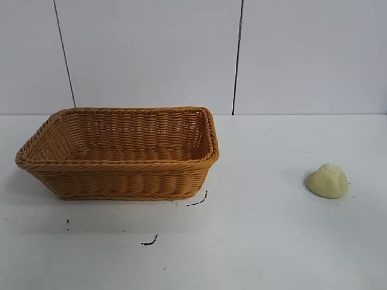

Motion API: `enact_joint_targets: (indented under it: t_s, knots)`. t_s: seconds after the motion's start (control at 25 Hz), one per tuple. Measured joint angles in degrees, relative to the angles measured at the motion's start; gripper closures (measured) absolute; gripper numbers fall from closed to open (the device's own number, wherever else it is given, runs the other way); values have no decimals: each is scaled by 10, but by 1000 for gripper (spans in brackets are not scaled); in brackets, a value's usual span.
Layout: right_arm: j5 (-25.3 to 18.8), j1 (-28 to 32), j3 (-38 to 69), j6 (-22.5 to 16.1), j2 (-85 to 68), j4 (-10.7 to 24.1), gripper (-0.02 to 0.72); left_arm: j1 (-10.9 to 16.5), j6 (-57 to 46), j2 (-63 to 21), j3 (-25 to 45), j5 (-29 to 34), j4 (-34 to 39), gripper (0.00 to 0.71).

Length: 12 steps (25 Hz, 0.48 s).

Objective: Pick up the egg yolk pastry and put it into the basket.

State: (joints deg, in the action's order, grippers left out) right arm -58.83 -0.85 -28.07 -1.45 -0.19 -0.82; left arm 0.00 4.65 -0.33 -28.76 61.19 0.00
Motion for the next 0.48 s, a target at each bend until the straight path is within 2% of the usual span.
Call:
enact_joint_targets:
  t_s: [0.48]
  knots:
    - [-1, 0, -5, 0, 15, 0, 49, 0, 0, 0, 0, 0, 0, 14]
